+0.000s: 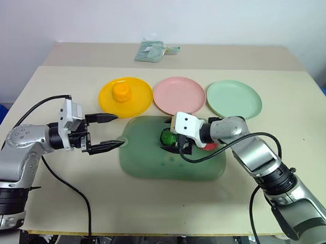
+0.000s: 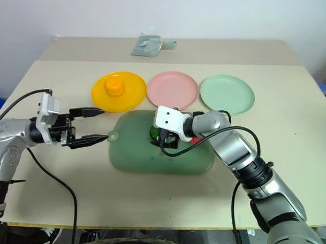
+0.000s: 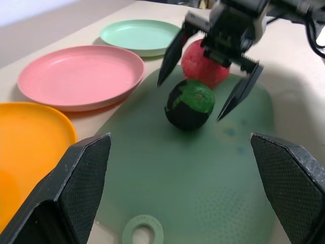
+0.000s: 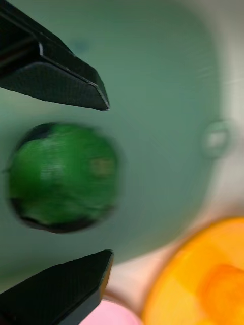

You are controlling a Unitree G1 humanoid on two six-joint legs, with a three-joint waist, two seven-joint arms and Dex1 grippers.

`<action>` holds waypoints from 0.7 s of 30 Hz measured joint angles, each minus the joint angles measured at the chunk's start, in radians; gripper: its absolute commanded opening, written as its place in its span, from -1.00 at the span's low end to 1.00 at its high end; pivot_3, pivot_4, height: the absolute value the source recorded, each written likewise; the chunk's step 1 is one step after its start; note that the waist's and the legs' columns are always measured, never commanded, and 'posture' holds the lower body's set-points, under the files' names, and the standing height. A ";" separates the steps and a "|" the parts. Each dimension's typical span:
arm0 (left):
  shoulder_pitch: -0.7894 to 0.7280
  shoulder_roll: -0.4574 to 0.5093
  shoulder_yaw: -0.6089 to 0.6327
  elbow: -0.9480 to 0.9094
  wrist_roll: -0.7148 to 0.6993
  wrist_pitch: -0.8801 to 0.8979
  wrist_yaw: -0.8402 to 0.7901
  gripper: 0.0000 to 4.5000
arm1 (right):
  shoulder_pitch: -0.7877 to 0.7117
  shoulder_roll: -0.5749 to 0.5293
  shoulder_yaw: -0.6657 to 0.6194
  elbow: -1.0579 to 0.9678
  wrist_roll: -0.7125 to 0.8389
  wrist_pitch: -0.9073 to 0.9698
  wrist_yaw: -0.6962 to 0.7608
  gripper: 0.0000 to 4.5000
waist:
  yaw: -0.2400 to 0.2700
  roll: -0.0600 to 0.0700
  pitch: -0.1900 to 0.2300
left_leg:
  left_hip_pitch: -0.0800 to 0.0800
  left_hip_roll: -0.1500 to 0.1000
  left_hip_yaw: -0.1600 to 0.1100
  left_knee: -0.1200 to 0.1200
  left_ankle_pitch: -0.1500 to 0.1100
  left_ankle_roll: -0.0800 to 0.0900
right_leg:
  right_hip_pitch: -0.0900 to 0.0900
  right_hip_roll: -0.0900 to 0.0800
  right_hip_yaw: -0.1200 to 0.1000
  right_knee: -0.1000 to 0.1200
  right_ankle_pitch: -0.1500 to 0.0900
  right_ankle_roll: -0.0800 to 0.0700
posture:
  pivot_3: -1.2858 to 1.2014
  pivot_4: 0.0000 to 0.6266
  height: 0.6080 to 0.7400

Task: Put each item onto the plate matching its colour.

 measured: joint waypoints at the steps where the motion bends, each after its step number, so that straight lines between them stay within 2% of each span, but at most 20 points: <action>1: 0.005 -0.002 -0.001 -0.005 0.000 -0.001 0.005 0.97 | 0.001 0.000 0.000 0.004 -0.011 -0.005 0.002 1.00 | 0.000 0.000 0.000 | 0.000 0.000 0.000 0.000 0.001 -0.001 | 0.000 0.000 0.000 0.000 0.000 0.000 | 0.03 -0.52 0.83; 4: 0.012 -0.011 -0.004 -0.007 0.000 -0.004 0.014 1.00 | 0.001 0.000 0.000 0.015 -0.028 -0.020 0.014 0.58 | -0.001 0.000 0.000 | 0.000 0.000 0.000 0.000 0.001 -0.001 | 0.000 0.000 0.000 0.000 0.000 0.000 | 0.03 -0.52 0.83; 6: 0.012 -0.011 -0.004 -0.007 0.001 -0.012 0.016 1.00 | 0.001 0.008 -0.004 0.023 -0.027 -0.026 0.015 0.16 | -0.001 0.000 0.000 | 0.000 0.000 0.000 0.000 0.001 -0.001 | 0.000 0.000 0.000 0.000 0.000 0.000 | 0.03 -0.52 0.83; 11: 0.011 -0.012 -0.004 -0.007 0.001 -0.017 0.017 1.00 | 0.002 0.054 -0.057 0.024 0.001 -0.022 0.010 0.16 | 0.000 0.000 0.000 | 0.000 0.000 0.000 0.000 0.001 -0.002 | 0.000 0.000 0.000 0.000 0.000 0.000 | 0.03 -0.52 0.83; 15: -0.020 -0.041 -0.003 0.010 0.000 -0.019 0.053 1.00 | -0.004 0.101 -0.159 0.048 0.065 0.000 -0.014 0.16 | 0.004 0.000 0.000 | 0.000 0.000 0.000 0.000 0.001 -0.001 | 0.000 0.000 0.000 0.000 0.000 0.000 | 0.03 -0.52 0.83; 19: -0.078 -0.090 0.002 0.016 -0.014 -0.016 0.118 1.00 | -0.085 0.164 -0.321 0.190 0.111 0.002 -0.132 0.16 | 0.001 0.000 0.000 | 0.000 0.000 0.000 0.000 0.002 -0.003 | 0.000 0.000 0.000 0.001 0.000 0.000 | 0.03 -0.52 0.83; 21: -0.086 -0.111 0.003 0.010 -0.022 -0.007 0.140 1.00 | -0.157 0.165 -0.407 0.334 0.093 -0.030 -0.250 0.16 | 0.001 0.000 0.000 | 0.000 0.000 0.000 0.000 0.003 -0.004 | 0.000 0.000 0.000 0.001 0.000 0.000 | 0.03 -0.52 0.83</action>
